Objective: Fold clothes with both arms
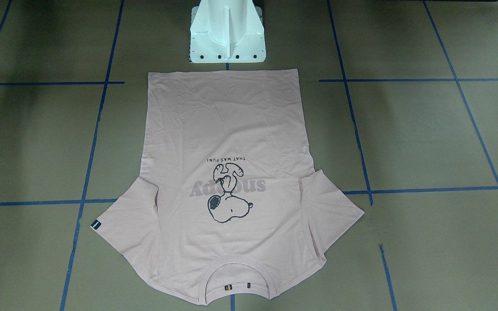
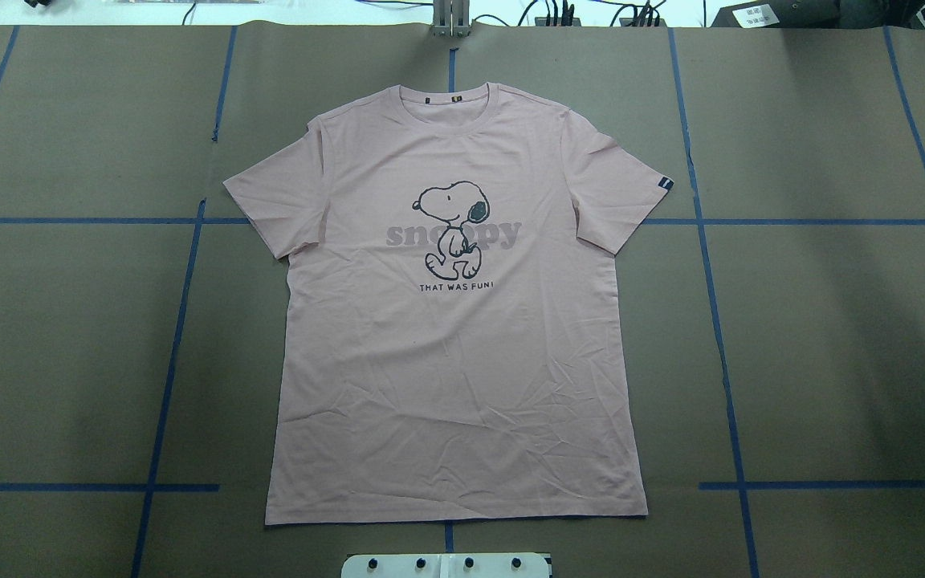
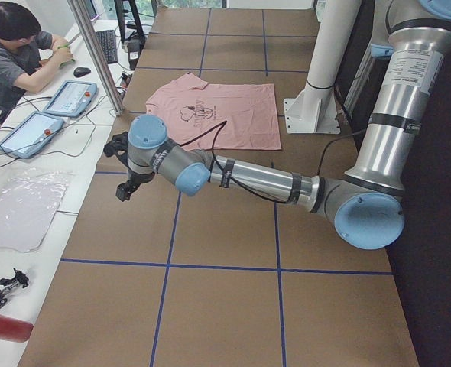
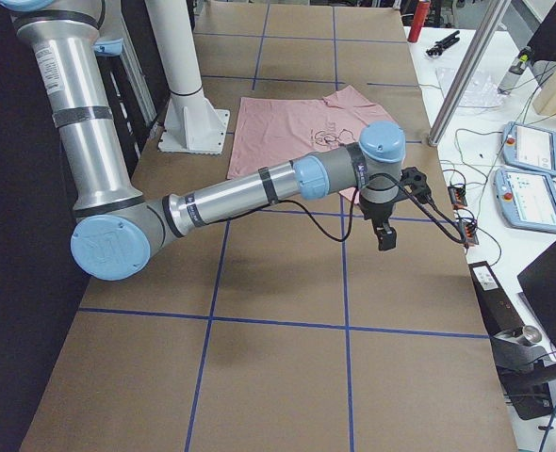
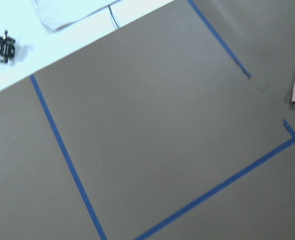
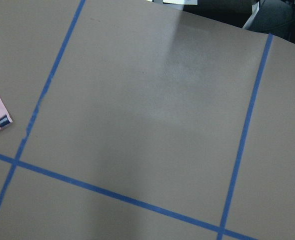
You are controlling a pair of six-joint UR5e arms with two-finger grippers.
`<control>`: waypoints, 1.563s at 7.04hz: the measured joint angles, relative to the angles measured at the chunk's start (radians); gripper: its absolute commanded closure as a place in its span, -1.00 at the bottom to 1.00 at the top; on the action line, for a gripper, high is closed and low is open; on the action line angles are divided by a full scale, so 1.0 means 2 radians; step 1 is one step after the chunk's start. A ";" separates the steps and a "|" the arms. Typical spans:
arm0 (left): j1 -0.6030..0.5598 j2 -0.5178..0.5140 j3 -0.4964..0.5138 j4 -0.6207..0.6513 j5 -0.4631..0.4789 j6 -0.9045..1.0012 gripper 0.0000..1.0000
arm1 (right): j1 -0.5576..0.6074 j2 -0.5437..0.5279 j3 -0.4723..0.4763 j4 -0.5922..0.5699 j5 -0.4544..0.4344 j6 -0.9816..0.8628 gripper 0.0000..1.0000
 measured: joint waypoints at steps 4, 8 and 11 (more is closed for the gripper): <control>0.085 -0.024 0.023 -0.107 0.000 -0.107 -1.00 | -0.105 0.067 -0.096 0.208 -0.031 0.253 -0.98; 0.102 -0.025 0.019 -0.111 0.000 -0.123 -1.00 | -0.252 0.124 -0.164 0.302 -0.207 0.463 -0.57; 0.107 -0.025 0.016 -0.111 0.001 -0.130 -1.00 | -0.303 0.125 -0.176 0.302 -0.273 0.503 -0.32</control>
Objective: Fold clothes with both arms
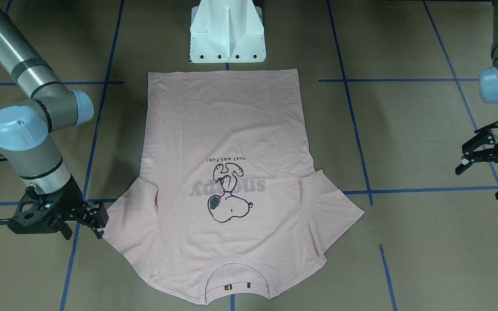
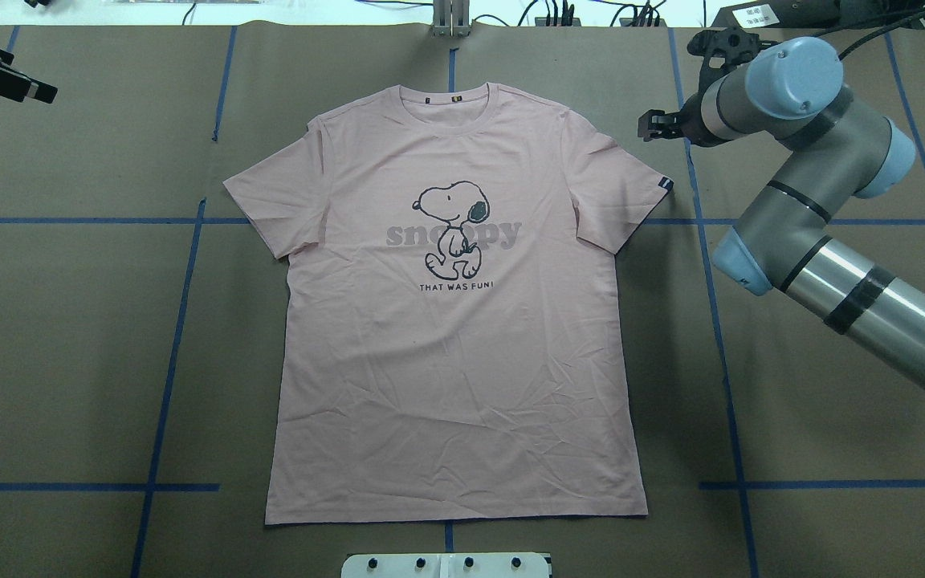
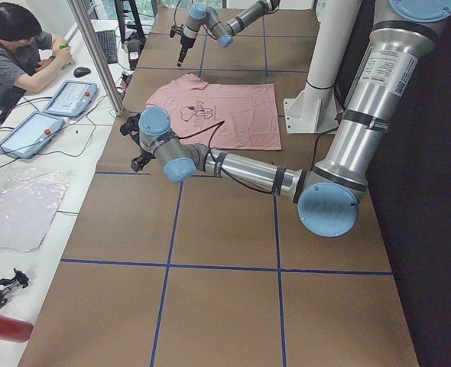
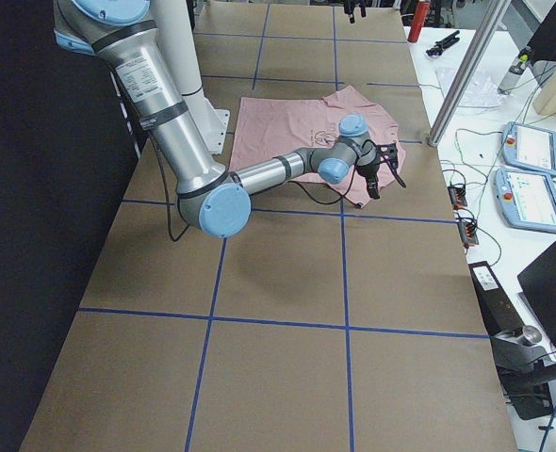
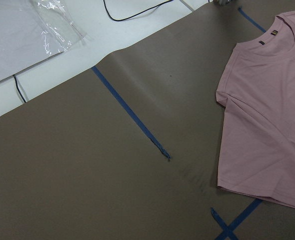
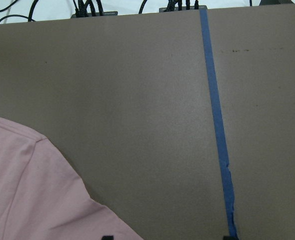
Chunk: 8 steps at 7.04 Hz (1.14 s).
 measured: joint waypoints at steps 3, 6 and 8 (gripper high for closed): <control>0.000 0.000 0.001 0.000 0.000 0.000 -1.00 | -0.019 -0.009 -0.004 -0.001 -0.007 0.004 -0.27; 0.000 0.000 0.002 0.000 0.001 0.000 -1.00 | -0.031 -0.014 -0.013 -0.001 -0.008 0.002 -0.04; 0.000 0.000 0.002 0.000 0.001 0.001 -1.00 | -0.032 -0.016 -0.014 -0.002 -0.009 0.002 0.90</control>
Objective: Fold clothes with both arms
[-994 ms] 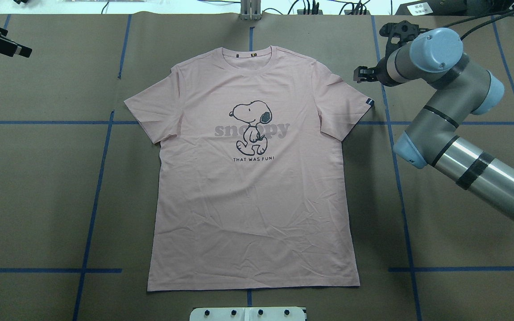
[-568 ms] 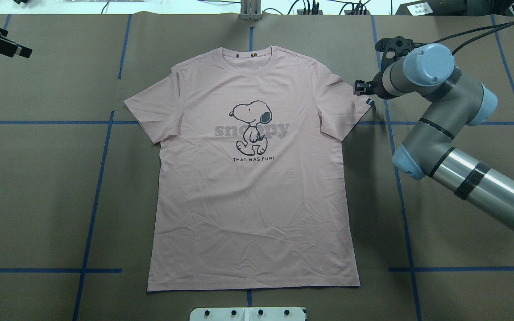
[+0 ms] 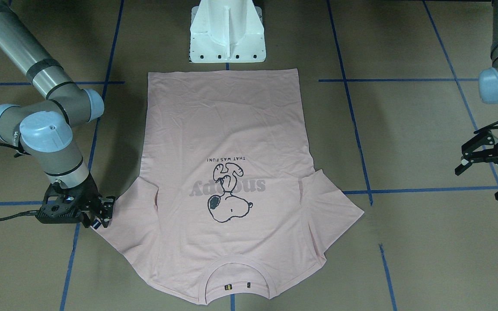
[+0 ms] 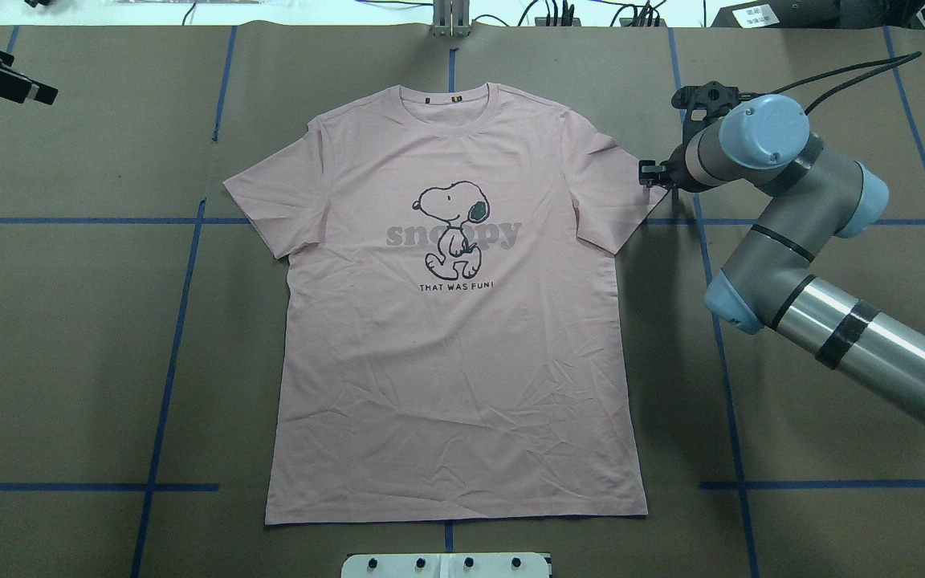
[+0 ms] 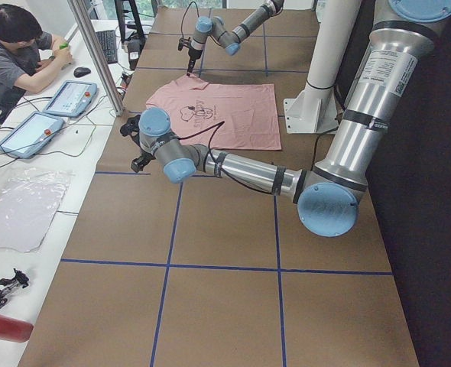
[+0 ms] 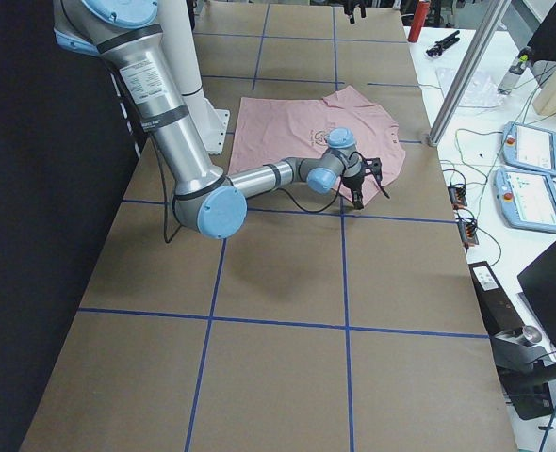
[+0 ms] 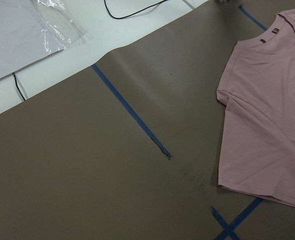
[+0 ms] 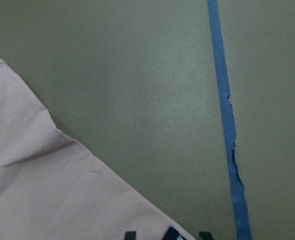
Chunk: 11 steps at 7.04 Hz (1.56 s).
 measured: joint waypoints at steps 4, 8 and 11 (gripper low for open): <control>0.001 0.000 0.000 0.000 0.000 0.000 -1.00 | 0.000 -0.004 0.001 -0.002 0.000 0.004 1.00; 0.001 0.001 0.002 0.000 0.000 0.000 -1.00 | 0.005 0.045 0.025 -0.079 0.003 0.025 1.00; 0.001 0.001 0.003 0.000 0.001 0.000 -1.00 | -0.025 0.123 0.015 -0.154 -0.031 0.097 1.00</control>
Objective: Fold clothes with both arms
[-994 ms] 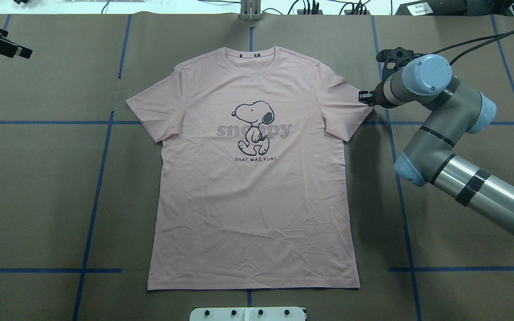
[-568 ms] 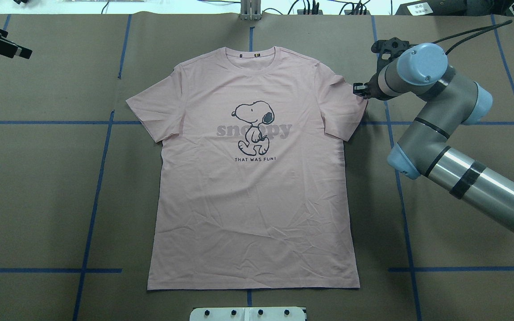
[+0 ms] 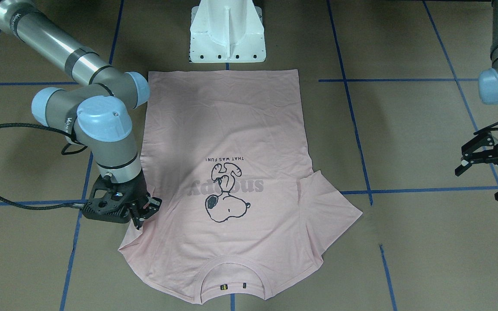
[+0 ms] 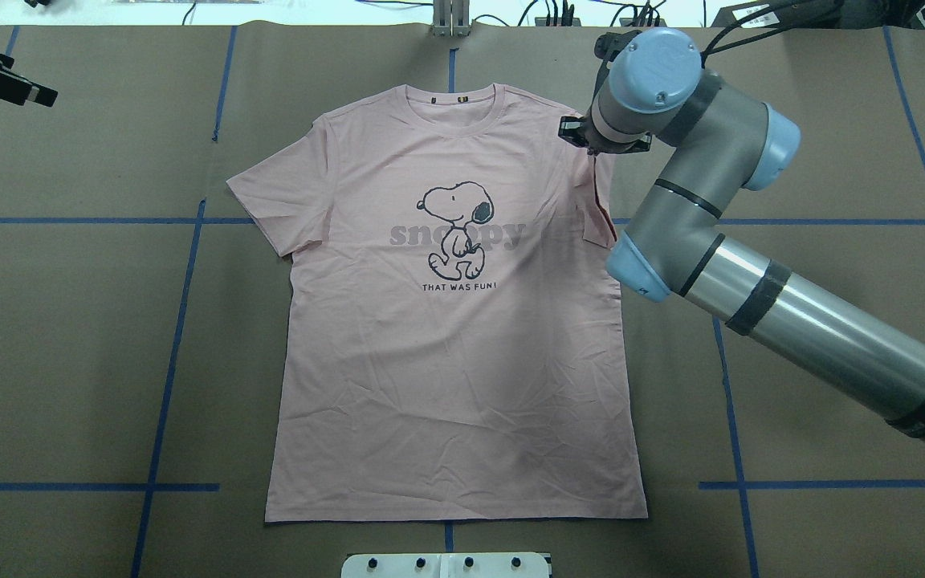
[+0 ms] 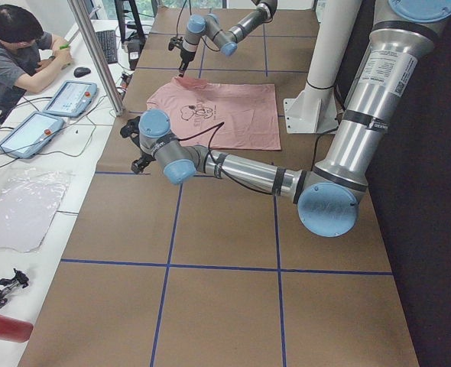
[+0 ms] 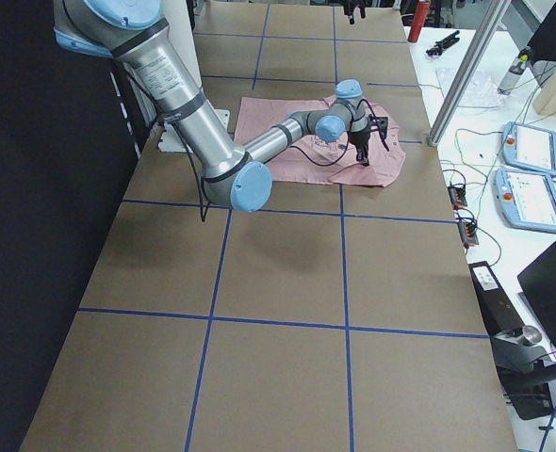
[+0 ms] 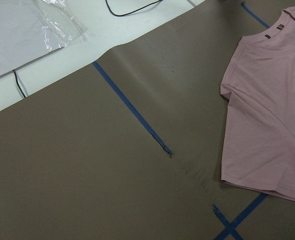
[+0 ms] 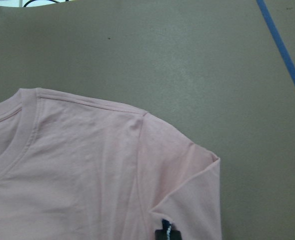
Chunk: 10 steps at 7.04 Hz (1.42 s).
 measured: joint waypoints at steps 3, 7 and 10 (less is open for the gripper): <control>0.000 0.000 0.001 0.000 0.000 0.000 -1.00 | -0.019 0.035 -0.030 -0.005 -0.022 0.010 -0.68; 0.009 0.000 0.002 0.001 0.020 -0.018 -1.00 | -0.029 0.063 -0.055 -0.006 -0.039 -0.001 -1.00; 0.083 -0.025 0.003 0.003 0.111 -0.153 -0.60 | 0.022 0.048 -0.035 -0.007 0.061 -0.090 -1.00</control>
